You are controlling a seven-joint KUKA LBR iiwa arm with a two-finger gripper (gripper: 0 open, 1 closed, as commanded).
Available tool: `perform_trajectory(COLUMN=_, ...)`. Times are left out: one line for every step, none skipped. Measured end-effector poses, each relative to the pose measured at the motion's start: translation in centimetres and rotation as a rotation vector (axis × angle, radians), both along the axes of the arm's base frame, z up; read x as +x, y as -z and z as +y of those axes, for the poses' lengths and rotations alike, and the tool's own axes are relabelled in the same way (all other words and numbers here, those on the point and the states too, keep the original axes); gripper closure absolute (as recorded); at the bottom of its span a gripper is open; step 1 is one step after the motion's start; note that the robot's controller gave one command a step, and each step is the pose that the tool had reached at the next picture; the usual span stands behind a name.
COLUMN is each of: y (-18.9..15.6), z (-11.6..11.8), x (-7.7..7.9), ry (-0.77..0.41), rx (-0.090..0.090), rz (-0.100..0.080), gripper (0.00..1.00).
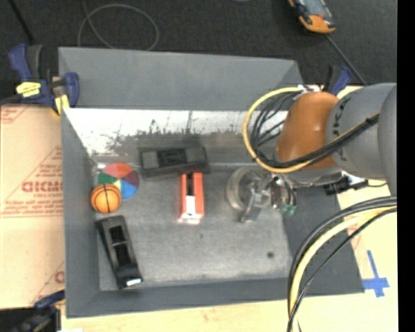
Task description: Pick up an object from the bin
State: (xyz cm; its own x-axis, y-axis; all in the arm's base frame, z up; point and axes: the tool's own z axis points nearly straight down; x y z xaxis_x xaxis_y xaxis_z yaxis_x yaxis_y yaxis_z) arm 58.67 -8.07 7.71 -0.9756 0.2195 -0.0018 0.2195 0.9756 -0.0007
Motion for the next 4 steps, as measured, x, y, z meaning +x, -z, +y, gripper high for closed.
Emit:
perform_trajectory(y=-0.8, z=-2.0, x=2.5, ry=-0.027, rx=-0.002, rz=-0.009, gripper=1.0)
perform_trajectory(y=-0.2, z=-1.9, x=3.0, ry=-0.014, rx=0.0, rz=-0.001, gripper=1.0)
perform_trajectory(y=-5.2, z=-0.9, x=2.5, ry=-0.012, rx=0.003, rz=0.007, gripper=1.0)
perform_trajectory(y=-8.5, z=-2.4, x=2.5, ry=-0.056, rx=-0.001, rz=-0.007, gripper=1.0)
